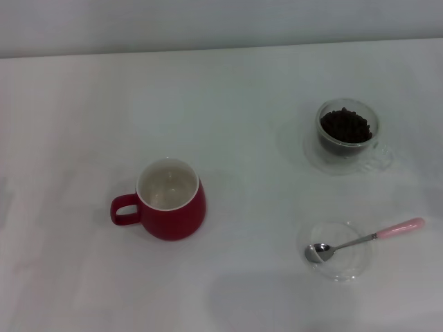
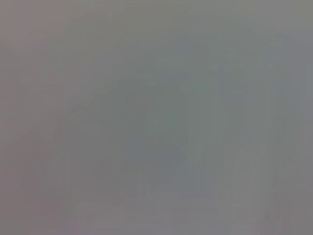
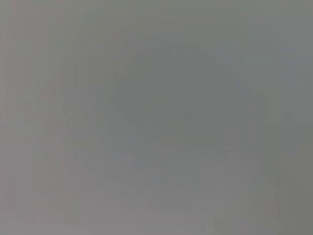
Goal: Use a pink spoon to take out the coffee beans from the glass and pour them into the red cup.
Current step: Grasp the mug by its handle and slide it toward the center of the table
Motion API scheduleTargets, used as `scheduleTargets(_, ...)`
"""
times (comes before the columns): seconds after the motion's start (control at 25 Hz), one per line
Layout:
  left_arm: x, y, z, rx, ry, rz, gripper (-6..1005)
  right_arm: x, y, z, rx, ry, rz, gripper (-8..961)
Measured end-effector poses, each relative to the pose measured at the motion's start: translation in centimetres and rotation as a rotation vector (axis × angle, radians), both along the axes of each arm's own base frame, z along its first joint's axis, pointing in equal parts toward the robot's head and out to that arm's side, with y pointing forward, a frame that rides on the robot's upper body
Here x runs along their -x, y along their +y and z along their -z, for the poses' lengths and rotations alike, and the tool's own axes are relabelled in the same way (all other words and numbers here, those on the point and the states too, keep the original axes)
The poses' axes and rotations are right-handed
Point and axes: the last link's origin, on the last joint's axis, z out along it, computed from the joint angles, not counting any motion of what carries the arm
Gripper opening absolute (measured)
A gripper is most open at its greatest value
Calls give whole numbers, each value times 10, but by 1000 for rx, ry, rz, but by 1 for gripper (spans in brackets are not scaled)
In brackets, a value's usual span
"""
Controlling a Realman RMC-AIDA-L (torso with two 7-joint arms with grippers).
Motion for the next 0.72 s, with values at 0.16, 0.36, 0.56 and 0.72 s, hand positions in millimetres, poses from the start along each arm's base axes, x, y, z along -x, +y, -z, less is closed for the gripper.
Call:
scheduleTargets(0.16, 0, 0, 0, -1, 0, 1, 770, 0, 0, 0, -1, 1, 0, 828)
scheduleTargets(0.36, 0, -1, 0, -1, 0, 0, 772, 0, 0, 0, 1, 1, -1, 828)
scheduleTargets(0.56, 0, -1, 0, 0, 0, 1, 772, 0, 0, 0, 2, 1, -1, 828)
scheduleTargets(0.72, -1, -5, 4, 26, 7, 15, 772, -1, -2, 0, 2, 0, 3, 828)
